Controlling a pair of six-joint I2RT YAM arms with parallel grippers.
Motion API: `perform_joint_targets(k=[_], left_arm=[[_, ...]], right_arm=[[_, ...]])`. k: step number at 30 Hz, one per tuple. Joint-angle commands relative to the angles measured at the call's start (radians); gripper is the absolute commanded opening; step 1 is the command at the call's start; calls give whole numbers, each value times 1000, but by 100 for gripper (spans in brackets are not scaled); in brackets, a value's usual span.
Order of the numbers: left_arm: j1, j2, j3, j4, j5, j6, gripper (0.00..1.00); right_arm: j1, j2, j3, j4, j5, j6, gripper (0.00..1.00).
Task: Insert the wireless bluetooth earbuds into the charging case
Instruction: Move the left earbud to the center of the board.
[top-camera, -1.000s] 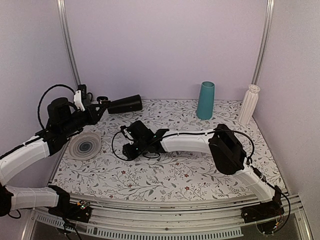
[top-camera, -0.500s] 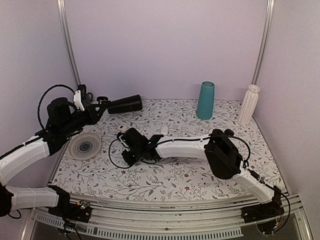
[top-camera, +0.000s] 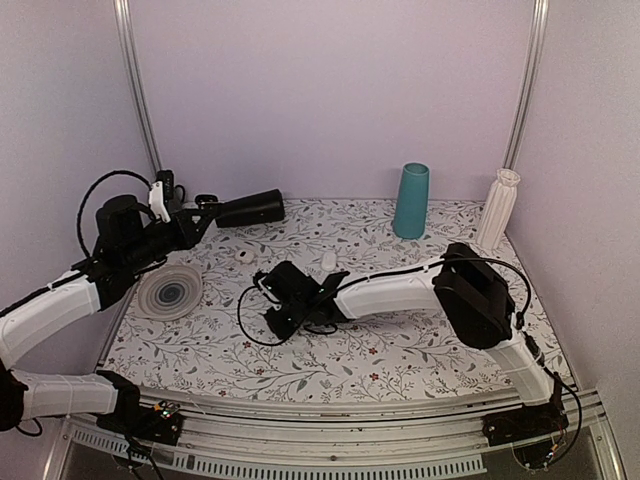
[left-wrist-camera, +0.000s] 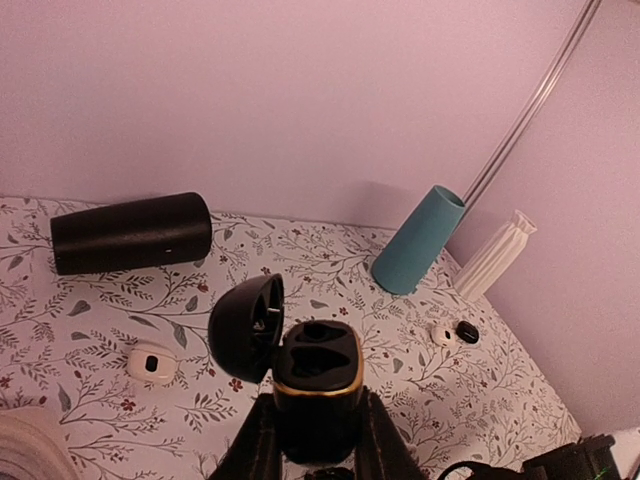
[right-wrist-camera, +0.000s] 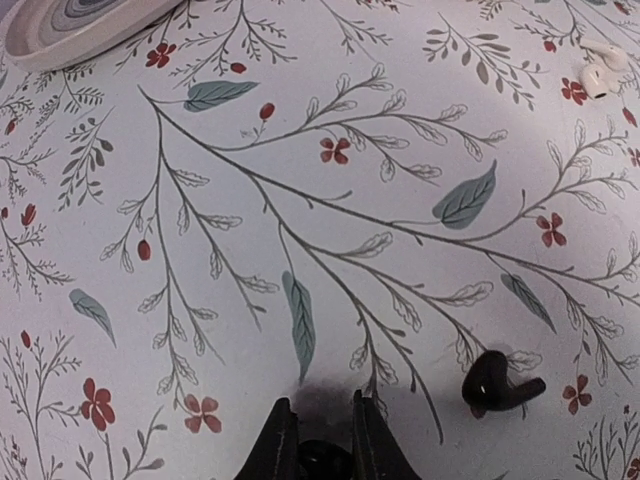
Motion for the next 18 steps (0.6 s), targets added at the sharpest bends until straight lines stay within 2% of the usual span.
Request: perform_joint_targets(k=[1, 11, 18], left_arm=[[13, 20, 5, 35, 30, -22, 0], [-8, 73, -9, 120, 127, -46, 0], [-68, 115, 15, 138, 140, -20, 0]], right_arm=[[3, -140, -167, 25, -2, 6, 14], [2, -367, -479, 89, -8, -19, 14], [-28, -465, -569, 92, -72, 11, 15]])
